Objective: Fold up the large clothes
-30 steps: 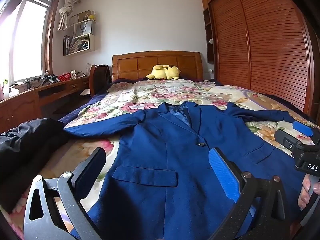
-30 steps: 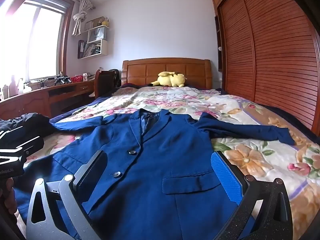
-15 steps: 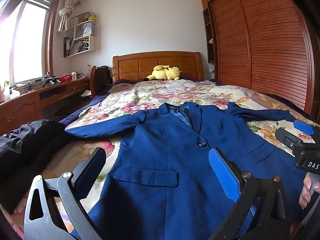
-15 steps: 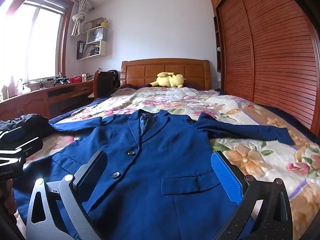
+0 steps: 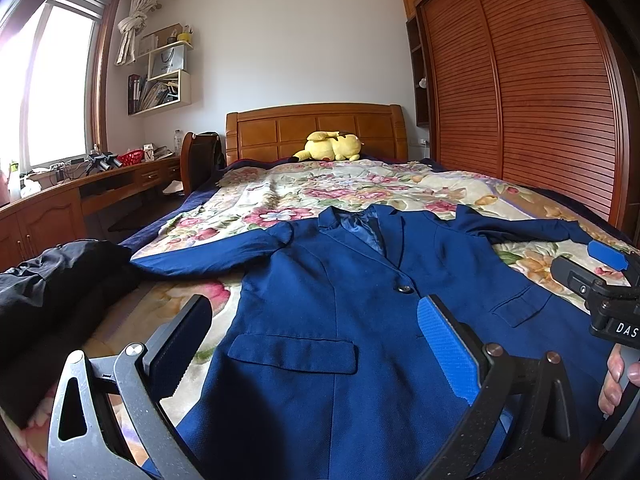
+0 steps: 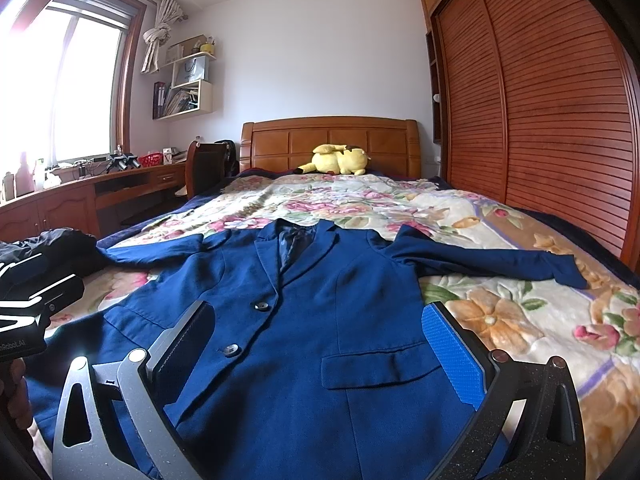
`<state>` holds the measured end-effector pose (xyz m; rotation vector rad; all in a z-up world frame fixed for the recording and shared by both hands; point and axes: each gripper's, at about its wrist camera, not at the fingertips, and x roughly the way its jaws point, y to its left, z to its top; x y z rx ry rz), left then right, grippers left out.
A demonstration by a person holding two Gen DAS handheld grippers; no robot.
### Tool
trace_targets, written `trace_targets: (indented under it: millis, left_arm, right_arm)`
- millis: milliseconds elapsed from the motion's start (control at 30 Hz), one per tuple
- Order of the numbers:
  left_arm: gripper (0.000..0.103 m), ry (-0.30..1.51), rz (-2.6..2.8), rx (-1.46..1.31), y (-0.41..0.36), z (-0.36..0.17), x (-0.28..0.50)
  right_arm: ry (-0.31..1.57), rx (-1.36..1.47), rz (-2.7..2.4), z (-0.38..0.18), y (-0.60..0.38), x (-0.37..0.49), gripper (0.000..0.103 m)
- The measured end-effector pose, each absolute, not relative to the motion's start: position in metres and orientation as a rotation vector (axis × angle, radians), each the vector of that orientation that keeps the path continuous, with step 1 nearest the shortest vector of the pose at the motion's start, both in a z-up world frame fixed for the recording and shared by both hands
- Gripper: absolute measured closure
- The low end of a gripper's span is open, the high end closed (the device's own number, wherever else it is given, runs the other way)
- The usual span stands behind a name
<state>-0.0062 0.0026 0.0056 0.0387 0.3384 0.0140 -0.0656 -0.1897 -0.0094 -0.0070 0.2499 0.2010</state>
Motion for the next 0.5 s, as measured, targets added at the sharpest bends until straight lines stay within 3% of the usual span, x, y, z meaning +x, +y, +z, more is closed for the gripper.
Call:
trace_targets:
  millis: [500]
  left_arm:
    - [0.0, 0.336, 0.014, 0.039, 0.0018, 0.005, -0.006]
  right_arm:
    - [0.249, -0.007, 0.199, -0.0095, -0.1898, -0.066, 0.0]
